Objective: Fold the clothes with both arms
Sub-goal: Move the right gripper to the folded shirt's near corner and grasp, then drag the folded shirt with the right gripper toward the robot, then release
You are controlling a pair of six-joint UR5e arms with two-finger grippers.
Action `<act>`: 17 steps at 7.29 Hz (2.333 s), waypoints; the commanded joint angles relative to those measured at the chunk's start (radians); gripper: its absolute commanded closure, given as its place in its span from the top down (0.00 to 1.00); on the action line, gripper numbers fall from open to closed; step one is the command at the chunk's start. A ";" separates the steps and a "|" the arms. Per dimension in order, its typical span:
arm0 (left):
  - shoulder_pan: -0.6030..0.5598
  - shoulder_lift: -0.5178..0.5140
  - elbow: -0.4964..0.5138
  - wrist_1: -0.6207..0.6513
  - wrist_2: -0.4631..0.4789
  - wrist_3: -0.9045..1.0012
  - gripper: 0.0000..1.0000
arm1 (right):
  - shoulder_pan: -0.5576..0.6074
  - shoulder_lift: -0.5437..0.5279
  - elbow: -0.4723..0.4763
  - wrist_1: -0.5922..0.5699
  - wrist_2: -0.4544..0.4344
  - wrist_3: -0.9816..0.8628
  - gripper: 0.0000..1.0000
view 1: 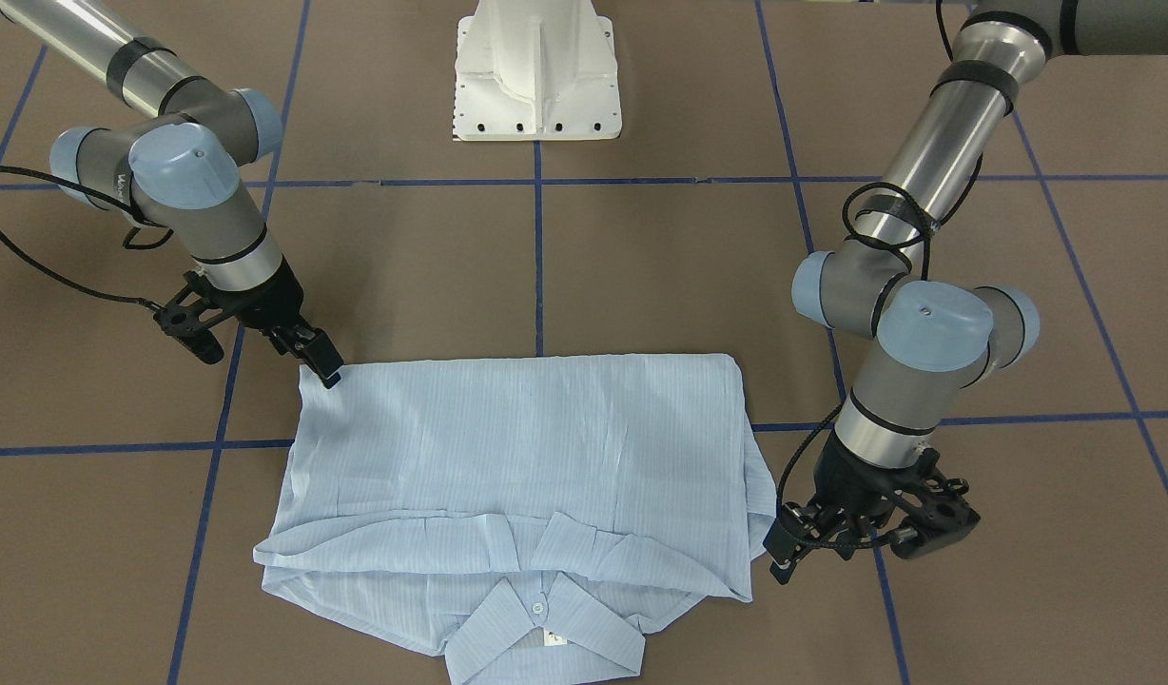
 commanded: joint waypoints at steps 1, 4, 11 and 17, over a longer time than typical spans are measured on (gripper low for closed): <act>0.000 0.003 0.000 0.001 0.000 -0.001 0.96 | -0.004 0.010 -0.016 0.003 0.000 0.002 0.81; 0.000 0.010 -0.008 0.001 0.000 0.000 0.96 | -0.004 0.013 -0.024 0.003 0.010 -0.001 0.00; -0.002 0.019 -0.086 0.014 -0.006 0.000 0.96 | -0.021 -0.277 0.356 -0.001 0.246 0.002 0.00; 0.001 0.205 -0.519 0.124 -0.220 -0.074 0.96 | -0.466 -0.376 0.502 0.006 0.454 0.284 0.74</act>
